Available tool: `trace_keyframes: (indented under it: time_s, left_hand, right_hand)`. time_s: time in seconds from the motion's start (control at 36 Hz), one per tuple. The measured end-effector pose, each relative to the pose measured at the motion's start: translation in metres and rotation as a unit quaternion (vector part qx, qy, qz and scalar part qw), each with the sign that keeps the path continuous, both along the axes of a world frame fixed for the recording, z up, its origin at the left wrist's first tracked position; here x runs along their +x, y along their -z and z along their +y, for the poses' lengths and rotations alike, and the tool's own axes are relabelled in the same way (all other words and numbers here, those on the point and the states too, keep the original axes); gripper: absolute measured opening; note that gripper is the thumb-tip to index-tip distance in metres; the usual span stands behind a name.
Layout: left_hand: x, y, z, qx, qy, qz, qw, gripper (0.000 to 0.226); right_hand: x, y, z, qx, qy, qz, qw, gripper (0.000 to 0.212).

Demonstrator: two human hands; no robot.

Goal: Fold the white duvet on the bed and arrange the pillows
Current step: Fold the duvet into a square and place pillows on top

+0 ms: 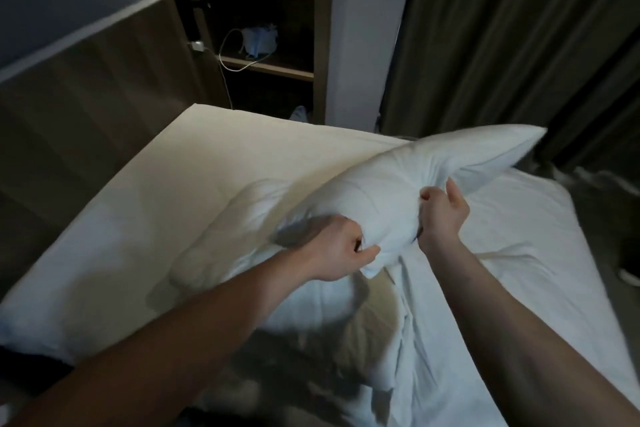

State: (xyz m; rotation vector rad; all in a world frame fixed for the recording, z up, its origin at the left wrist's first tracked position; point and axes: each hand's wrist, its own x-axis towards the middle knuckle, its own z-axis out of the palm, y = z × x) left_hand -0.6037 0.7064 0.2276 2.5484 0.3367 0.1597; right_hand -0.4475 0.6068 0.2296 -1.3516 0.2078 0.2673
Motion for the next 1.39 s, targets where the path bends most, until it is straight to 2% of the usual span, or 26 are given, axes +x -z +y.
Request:
trace_keyframes:
  time_s: [0.08, 0.17, 0.25, 0.28, 0.31, 0.33, 0.36, 0.42, 0.44, 0.47, 0.5, 0.53, 0.58, 0.61, 0.67, 0.72, 0.81, 0.86, 0.89, 0.94, 1.0, 1.08, 1.17, 1.22, 1.31, 1.39]
  left_hand:
    - [0.019, 0.026, -0.036, -0.013, 0.023, 0.046, 0.999, 0.063]
    - [0.022, 0.052, -0.065, -0.087, 0.071, 0.133, 0.985, 0.050]
    - [0.010, 0.074, -0.073, -0.082, 0.120, 0.216, 0.965, 0.030]
    - [0.003, 0.083, -0.070, -0.070, 0.119, 0.232, 0.963, 0.026]
    - [-0.006, 0.089, -0.064, -0.063, 0.109, 0.241, 0.962, 0.023]
    - [-0.016, 0.098, -0.055, -0.065, 0.089, 0.253, 0.961, 0.021]
    - [-0.028, 0.106, -0.042, -0.073, 0.061, 0.262, 0.960, 0.019]
    - [-0.054, 0.119, -0.009, -0.092, -0.004, 0.268, 0.959, 0.017]
    - [-0.068, 0.122, 0.009, -0.099, -0.038, 0.274, 0.956, 0.016]
    - [-0.081, 0.124, 0.028, -0.099, -0.076, 0.286, 0.950, 0.017]
    - [-0.097, 0.125, 0.047, -0.093, -0.119, 0.301, 0.942, 0.018]
    - [-0.112, 0.125, 0.066, -0.086, -0.165, 0.313, 0.931, 0.019]
    - [-0.144, 0.128, 0.103, -0.083, -0.245, 0.325, 0.910, 0.021]
    - [-0.160, 0.130, 0.121, -0.086, -0.276, 0.330, 0.898, 0.021]
    - [-0.187, 0.130, 0.152, -0.091, -0.329, 0.338, 0.877, 0.021]
    - [-0.209, 0.130, 0.179, -0.096, -0.366, 0.339, 0.861, 0.024]
    - [-0.225, 0.131, 0.212, -0.098, -0.392, 0.332, 0.852, 0.034]
    - [-0.228, 0.135, 0.231, -0.104, -0.397, 0.327, 0.851, 0.035]
    - [-0.228, 0.138, 0.241, -0.108, -0.397, 0.324, 0.852, 0.037]
    - [-0.226, 0.146, 0.260, -0.124, -0.393, 0.326, 0.851, 0.047]
    - [-0.222, 0.156, 0.278, -0.147, -0.386, 0.322, 0.852, 0.058]
    - [-0.212, 0.172, 0.304, -0.176, -0.371, 0.320, 0.854, 0.070]
    - [-0.202, 0.190, 0.329, -0.191, -0.342, 0.348, 0.852, 0.087]
    - [-0.197, 0.203, 0.343, -0.195, -0.323, 0.374, 0.847, 0.099]
    - [-0.188, 0.219, 0.343, -0.229, -0.317, 0.403, 0.828, 0.115]
    - [-0.185, 0.236, 0.326, -0.250, -0.307, 0.431, 0.811, 0.092]
  right_hand:
    - [0.012, 0.041, -0.053, -0.046, 0.044, 0.017, 0.998, 0.057]
    - [0.018, 0.091, -0.105, -0.105, 0.068, 0.041, 0.991, 0.055]
    - [0.010, 0.118, -0.142, -0.153, 0.074, 0.088, 0.982, 0.035]
    - [0.012, 0.127, -0.148, -0.157, 0.060, 0.150, 0.974, 0.027]
    - [0.007, 0.131, -0.152, -0.221, 0.058, 0.164, 0.960, 0.026]
    - [0.003, 0.130, -0.150, -0.336, 0.037, 0.145, 0.930, 0.032]
    - [0.001, 0.129, -0.146, -0.395, 0.063, 0.129, 0.907, 0.039]
    - [-0.001, 0.130, -0.130, -0.297, 0.210, 0.130, 0.922, 0.052]
    - [-0.008, 0.119, -0.120, -0.287, 0.238, 0.138, 0.918, 0.060]
    - [-0.018, 0.107, -0.111, -0.327, 0.222, 0.136, 0.908, 0.063]
    - [-0.032, 0.098, -0.104, -0.385, 0.185, 0.079, 0.901, 0.059]
    - [-0.044, 0.094, -0.099, -0.412, 0.129, -0.020, 0.902, 0.060]
    - [-0.066, 0.089, -0.092, -0.404, 0.020, -0.217, 0.889, 0.072]
    - [-0.078, 0.086, -0.084, -0.386, -0.021, -0.284, 0.877, 0.071]
    - [-0.101, 0.085, -0.061, -0.354, -0.114, -0.360, 0.856, 0.065]
    - [-0.126, 0.088, -0.035, -0.331, -0.221, -0.372, 0.838, 0.060]
    - [-0.160, 0.121, 0.000, -0.374, -0.335, -0.321, 0.803, 0.054]
    - [-0.178, 0.151, 0.016, -0.407, -0.354, -0.205, 0.817, 0.048]
    - [-0.185, 0.166, 0.021, -0.412, -0.349, -0.108, 0.835, 0.049]
    - [-0.202, 0.189, 0.029, -0.368, -0.293, 0.092, 0.878, 0.049]
    - [-0.218, 0.216, 0.030, -0.346, -0.197, 0.213, 0.892, 0.061]
    - [-0.238, 0.255, 0.032, -0.348, -0.069, 0.302, 0.885, 0.093]
    - [-0.251, 0.253, 0.054, -0.290, 0.070, 0.376, 0.877, 0.121]
    - [-0.255, 0.250, 0.070, -0.249, 0.123, 0.418, 0.865, 0.112]
    - [-0.251, 0.259, 0.085, -0.199, 0.153, 0.405, 0.879, 0.071]
    - [-0.260, 0.270, 0.084, -0.215, 0.173, 0.375, 0.885, 0.044]
